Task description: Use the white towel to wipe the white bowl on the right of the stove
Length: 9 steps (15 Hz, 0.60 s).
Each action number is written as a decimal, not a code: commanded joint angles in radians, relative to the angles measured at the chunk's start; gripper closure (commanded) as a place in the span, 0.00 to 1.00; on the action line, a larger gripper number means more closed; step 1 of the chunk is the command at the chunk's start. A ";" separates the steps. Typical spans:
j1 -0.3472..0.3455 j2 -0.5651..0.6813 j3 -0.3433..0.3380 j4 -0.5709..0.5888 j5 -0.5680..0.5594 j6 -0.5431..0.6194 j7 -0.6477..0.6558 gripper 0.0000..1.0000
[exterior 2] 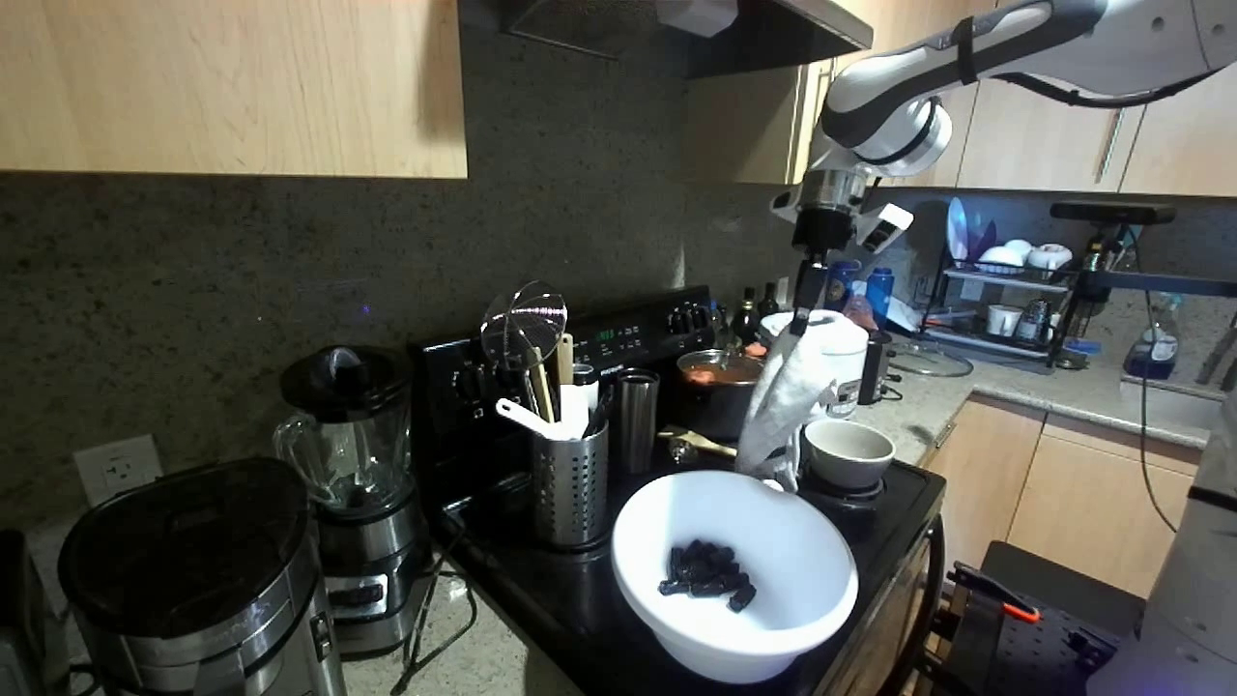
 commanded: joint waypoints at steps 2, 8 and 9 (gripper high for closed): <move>0.030 -0.015 0.027 -0.164 0.003 0.239 -0.053 1.00; 0.053 0.017 0.039 -0.348 0.005 0.551 -0.123 0.73; 0.055 0.021 0.040 -0.367 0.003 0.581 -0.119 0.72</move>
